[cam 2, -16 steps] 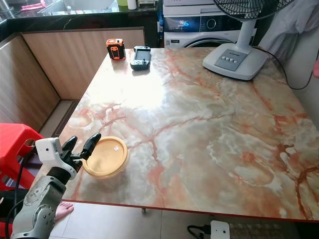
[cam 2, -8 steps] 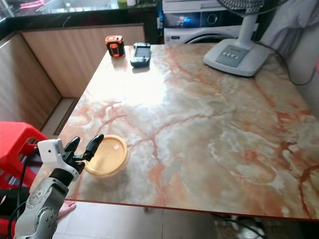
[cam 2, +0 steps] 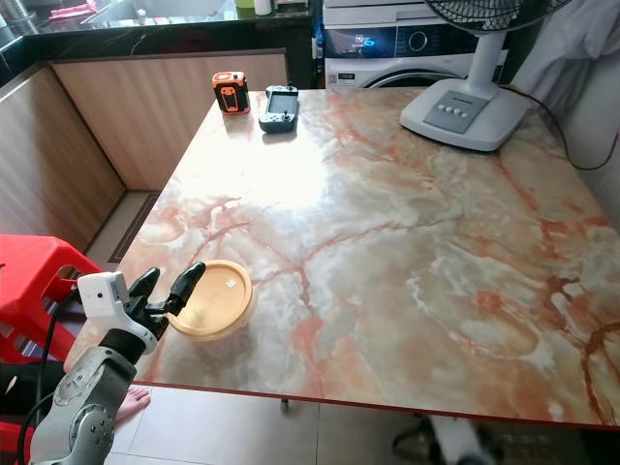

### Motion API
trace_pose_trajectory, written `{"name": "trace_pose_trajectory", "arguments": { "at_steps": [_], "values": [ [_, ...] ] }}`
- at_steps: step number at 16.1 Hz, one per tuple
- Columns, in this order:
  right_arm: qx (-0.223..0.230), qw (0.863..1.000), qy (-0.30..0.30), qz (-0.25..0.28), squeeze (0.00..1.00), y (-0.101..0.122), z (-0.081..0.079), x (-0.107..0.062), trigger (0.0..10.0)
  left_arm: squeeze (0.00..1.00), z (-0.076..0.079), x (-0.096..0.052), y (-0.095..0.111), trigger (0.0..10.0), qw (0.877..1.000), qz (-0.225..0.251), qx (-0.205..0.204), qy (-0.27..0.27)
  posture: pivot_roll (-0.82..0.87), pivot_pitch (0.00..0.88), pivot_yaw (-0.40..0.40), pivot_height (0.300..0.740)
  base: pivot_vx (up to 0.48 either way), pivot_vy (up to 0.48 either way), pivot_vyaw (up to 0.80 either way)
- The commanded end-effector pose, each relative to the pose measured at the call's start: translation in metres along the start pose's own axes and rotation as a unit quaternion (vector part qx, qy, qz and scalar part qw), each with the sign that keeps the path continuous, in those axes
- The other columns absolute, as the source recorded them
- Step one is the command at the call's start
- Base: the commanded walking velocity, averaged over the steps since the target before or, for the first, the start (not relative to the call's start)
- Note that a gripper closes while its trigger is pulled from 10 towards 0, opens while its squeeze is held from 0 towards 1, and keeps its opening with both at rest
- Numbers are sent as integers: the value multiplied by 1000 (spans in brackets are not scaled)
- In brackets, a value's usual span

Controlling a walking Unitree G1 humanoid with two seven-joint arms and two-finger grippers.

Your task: Restocking fridge

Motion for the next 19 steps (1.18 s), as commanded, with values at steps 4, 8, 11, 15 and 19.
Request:
{"name": "trace_pose_trajectory", "arguments": {
  "at_steps": [4, 8, 11, 15, 19],
  "values": [
    [29, 998, 1, -51, 0, -21, -16, -4, 10000, 0, 3, -1, 3, 10000, 1000, 4, -1, -4, 121, 54, 68, 740, 0, 0, 0],
    [85, 993, 9, -79, 0, -38, -36, -11, 10000, 0, 8, -3, 2, 10000, 1000, 6, -2, -9, 122, 56, 62, 740, 0, 0, 0],
    [92, 993, 30, -69, 0, -36, -47, -12, 10000, 0, 4, -3, 7, 10000, 999, 21, -27, 3, 127, 57, 57, 740, 0, 0, 0],
    [98, 993, 28, -67, 0, -36, -48, -13, 10000, 0, -7, -15, 11, 10000, 998, 29, -45, 22, 130, 62, 52, 740, 0, 0, 0],
    [93, 993, 28, -60, 0, -32, -47, -11, 10000, 0, -18, -18, 5, 10000, 997, 18, -62, 36, 133, 62, 46, 740, 0, 0, 0]
  ]
}}
Point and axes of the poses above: a point about 5 cm out from each wrist's last joint towards the gripper, its own x axis pointing out of the wrist towards the gripper, its own y axis along the axis of the wrist's last joint, z = x × y, the point moved 1 cm from there along x, pointing out of the wrist towards the gripper, and after that the axes turned 2 degrees about -x, right-handed, at the moved point
